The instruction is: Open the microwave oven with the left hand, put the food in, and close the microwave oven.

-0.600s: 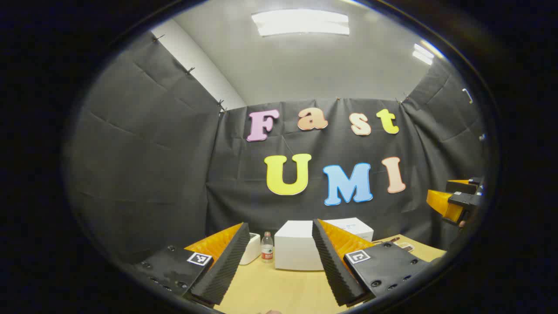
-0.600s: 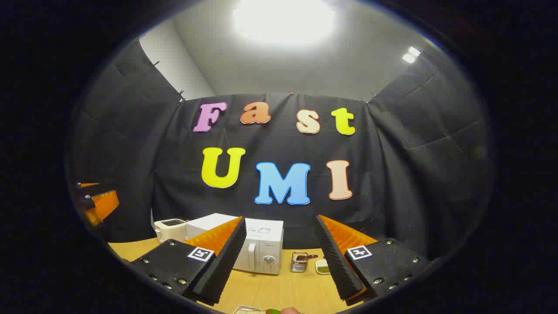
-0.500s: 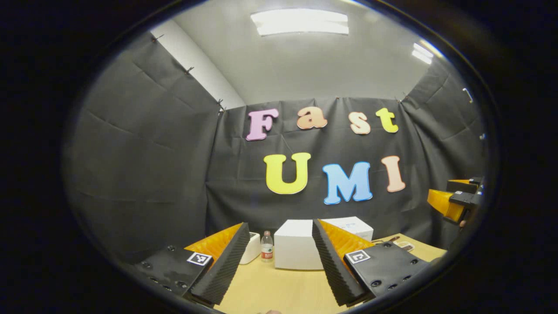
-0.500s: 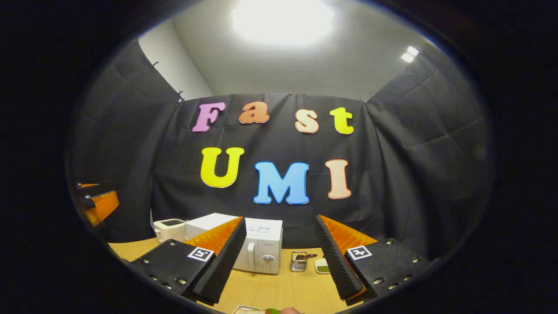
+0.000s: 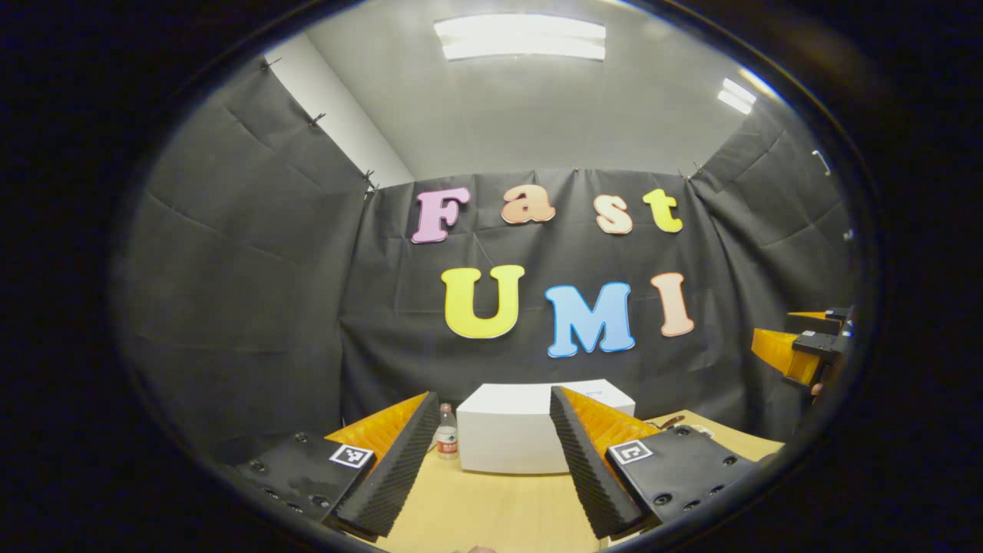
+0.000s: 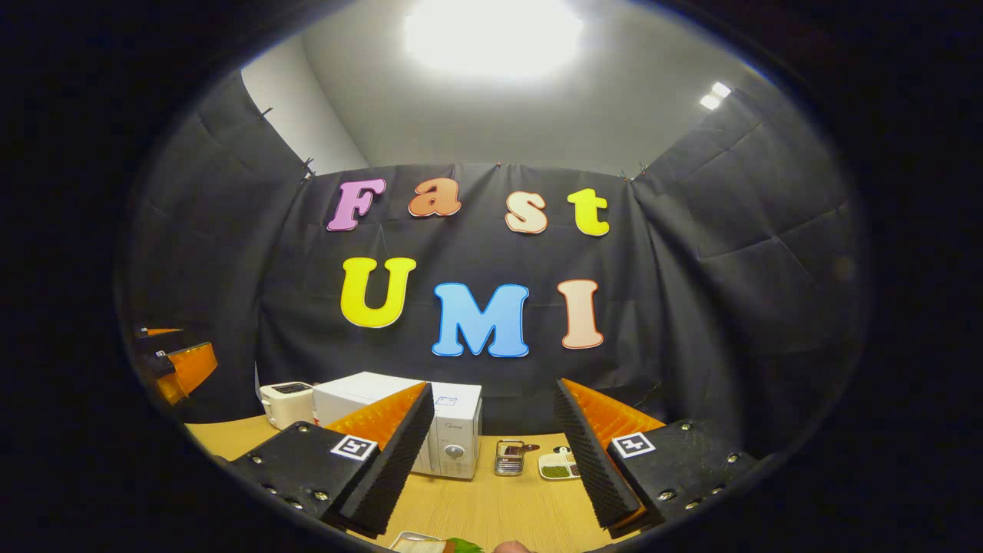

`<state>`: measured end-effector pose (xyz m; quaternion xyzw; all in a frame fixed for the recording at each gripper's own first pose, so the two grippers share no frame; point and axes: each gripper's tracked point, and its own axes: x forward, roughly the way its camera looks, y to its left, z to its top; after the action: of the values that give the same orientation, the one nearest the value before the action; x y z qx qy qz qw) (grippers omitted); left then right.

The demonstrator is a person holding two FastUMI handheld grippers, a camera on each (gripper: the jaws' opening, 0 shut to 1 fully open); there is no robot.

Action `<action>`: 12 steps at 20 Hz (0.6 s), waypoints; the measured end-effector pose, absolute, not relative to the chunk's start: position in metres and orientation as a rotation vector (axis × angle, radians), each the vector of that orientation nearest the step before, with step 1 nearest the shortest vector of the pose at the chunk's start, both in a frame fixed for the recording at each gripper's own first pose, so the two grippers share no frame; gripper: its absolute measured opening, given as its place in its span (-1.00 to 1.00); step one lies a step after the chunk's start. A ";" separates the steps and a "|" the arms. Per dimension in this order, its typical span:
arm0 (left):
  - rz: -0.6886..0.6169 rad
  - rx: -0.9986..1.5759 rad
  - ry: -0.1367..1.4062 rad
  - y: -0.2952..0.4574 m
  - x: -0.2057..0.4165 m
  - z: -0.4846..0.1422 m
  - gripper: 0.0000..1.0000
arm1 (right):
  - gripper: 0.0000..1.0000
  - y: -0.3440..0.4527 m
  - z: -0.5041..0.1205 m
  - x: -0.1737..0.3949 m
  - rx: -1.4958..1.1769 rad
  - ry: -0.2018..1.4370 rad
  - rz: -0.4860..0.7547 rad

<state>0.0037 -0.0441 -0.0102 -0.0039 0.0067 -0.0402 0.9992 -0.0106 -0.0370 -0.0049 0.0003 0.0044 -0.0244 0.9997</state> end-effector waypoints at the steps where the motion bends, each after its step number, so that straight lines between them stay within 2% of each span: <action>1: -0.085 -0.004 0.014 -0.047 0.005 -0.009 0.89 | 0.90 -0.040 -0.006 -0.011 0.003 0.011 -0.052; 12: -0.094 0.016 -0.001 -0.095 0.013 -0.010 0.93 | 0.90 -0.069 -0.013 -0.019 0.019 0.008 0.000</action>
<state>0.0126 -0.0950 -0.0096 0.0081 -0.0007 -0.0470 0.9989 -0.0194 -0.0688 -0.0130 0.0097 0.0042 0.0002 0.9999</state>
